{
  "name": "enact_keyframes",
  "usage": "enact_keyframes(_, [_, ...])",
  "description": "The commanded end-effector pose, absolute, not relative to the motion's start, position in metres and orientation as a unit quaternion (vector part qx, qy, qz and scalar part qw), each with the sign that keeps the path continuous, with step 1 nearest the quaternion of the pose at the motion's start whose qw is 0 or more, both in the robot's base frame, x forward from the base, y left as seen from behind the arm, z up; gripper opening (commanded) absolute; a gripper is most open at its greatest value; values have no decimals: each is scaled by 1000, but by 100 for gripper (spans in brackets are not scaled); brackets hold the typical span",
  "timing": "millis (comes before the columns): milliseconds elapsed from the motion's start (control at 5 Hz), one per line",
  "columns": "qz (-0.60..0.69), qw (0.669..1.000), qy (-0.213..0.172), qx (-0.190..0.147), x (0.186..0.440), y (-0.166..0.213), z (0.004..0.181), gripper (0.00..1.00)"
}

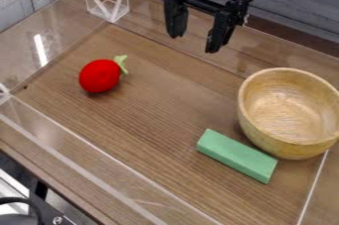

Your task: Move the red object to the right side of the table

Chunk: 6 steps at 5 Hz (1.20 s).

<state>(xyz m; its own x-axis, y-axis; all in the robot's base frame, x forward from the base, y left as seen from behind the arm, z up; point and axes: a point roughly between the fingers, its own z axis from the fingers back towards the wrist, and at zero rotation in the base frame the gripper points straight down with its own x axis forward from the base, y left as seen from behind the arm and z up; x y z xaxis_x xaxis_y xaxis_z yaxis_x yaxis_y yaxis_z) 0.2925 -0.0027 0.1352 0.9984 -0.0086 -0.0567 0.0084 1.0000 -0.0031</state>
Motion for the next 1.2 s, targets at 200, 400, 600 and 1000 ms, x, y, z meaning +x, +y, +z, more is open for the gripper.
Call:
enact_keyframes(200, [43, 998, 37, -6, 264, 41, 109, 100])
enact_keyframes(400, [52, 998, 15, -10, 254, 88, 118, 100])
enact_keyframes(600, [74, 997, 0, -18, 245, 132, 124, 100])
enact_keyframes(1000, [98, 994, -19, -43, 240, 140, 84, 100])
